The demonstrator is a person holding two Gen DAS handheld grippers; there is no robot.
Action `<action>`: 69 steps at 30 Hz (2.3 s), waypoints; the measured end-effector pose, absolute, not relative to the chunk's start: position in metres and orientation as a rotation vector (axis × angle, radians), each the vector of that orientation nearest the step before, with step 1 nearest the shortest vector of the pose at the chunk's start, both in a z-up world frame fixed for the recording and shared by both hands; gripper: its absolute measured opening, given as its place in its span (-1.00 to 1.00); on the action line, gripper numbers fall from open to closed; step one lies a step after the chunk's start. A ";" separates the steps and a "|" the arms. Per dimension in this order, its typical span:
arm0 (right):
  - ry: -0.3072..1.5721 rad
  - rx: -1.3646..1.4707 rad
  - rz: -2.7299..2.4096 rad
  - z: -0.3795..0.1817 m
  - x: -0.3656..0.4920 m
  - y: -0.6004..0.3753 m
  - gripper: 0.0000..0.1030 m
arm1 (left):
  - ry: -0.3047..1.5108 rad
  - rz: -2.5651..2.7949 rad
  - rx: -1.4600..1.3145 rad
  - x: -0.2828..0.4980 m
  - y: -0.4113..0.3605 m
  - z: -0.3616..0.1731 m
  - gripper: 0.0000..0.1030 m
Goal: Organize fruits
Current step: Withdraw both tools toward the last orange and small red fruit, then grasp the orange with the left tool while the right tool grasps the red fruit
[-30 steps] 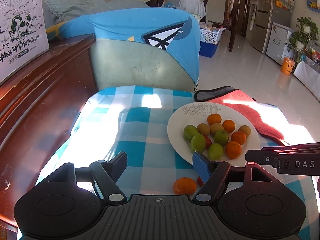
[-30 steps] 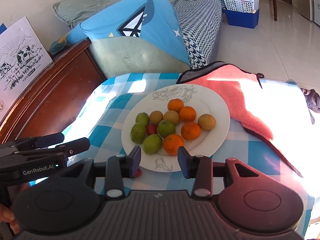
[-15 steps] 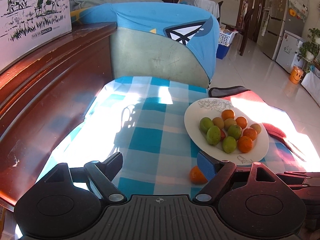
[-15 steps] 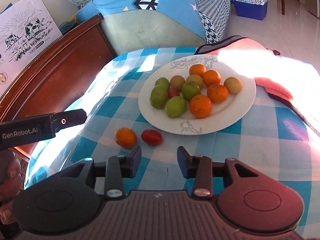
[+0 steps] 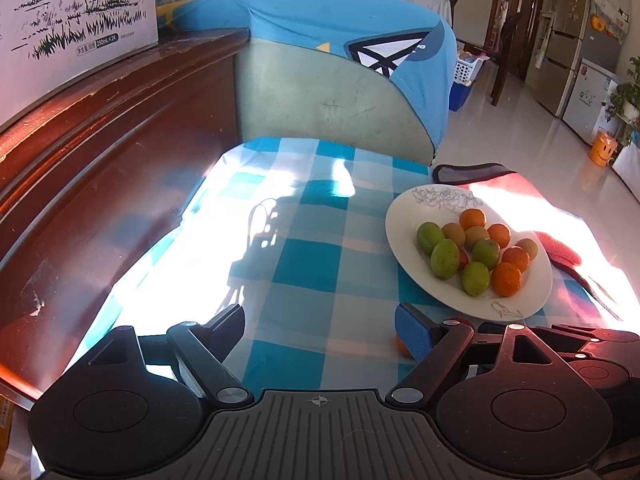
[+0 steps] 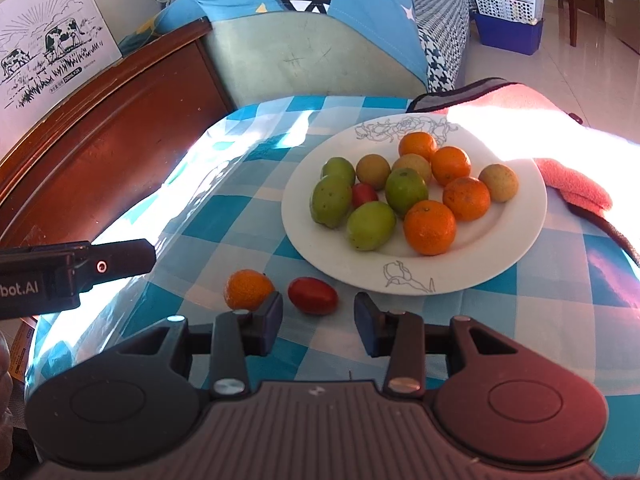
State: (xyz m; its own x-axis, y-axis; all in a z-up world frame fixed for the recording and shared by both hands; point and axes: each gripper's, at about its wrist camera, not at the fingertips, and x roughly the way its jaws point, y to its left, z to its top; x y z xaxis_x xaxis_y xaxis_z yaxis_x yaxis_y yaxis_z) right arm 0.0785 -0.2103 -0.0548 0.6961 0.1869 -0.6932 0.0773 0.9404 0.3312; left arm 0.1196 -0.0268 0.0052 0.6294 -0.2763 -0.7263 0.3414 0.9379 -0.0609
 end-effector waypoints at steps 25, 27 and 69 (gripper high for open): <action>0.800 0.294 0.120 -0.049 0.068 -0.205 -0.70 | 0.838 -0.360 0.168 0.115 -0.047 -0.011 0.63; 0.800 0.288 0.122 -0.050 0.072 -0.201 -0.67 | 0.828 -0.344 0.172 0.115 -0.044 -0.011 0.63; 0.825 0.264 0.100 -0.049 0.049 -0.225 -0.56 | 0.859 -0.497 0.176 0.124 -0.087 -0.048 0.02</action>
